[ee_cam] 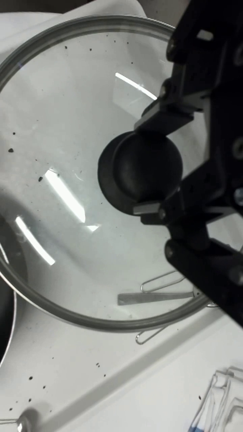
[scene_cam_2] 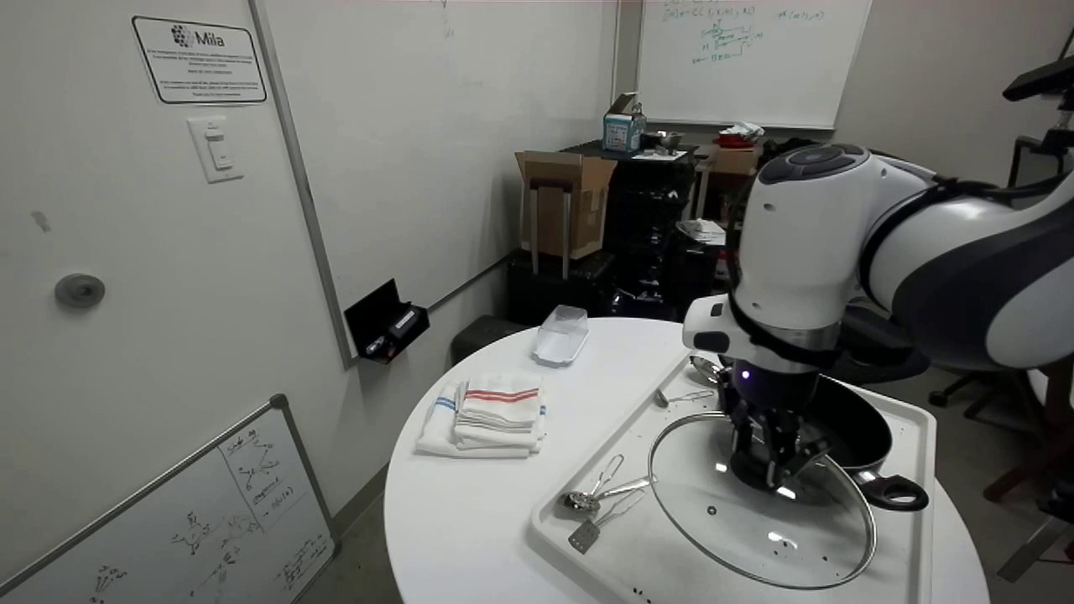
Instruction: Put the lid on the pot
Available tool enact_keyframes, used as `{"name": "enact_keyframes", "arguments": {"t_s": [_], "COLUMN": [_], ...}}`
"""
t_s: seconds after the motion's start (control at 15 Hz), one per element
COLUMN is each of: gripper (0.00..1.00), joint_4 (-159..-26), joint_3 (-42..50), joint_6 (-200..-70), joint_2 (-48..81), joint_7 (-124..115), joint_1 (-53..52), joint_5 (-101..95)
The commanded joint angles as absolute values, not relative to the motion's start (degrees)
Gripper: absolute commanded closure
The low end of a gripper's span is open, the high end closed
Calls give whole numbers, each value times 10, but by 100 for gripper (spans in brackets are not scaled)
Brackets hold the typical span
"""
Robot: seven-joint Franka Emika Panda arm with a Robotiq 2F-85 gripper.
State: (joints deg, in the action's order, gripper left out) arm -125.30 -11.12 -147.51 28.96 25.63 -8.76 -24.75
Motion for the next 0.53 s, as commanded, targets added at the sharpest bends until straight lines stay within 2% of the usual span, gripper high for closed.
{"name": "enact_keyframes", "arguments": {"t_s": [0.0, 0.47], "gripper": [75, 75], "joint_4": [-1291, -1336], "joint_3": [-119, -98], "joint_6": [-1445, -1451], "joint_2": [229, 180], "joint_7": [290, 332], "joint_1": [-64, 0], "joint_5": [-217, -177]}}
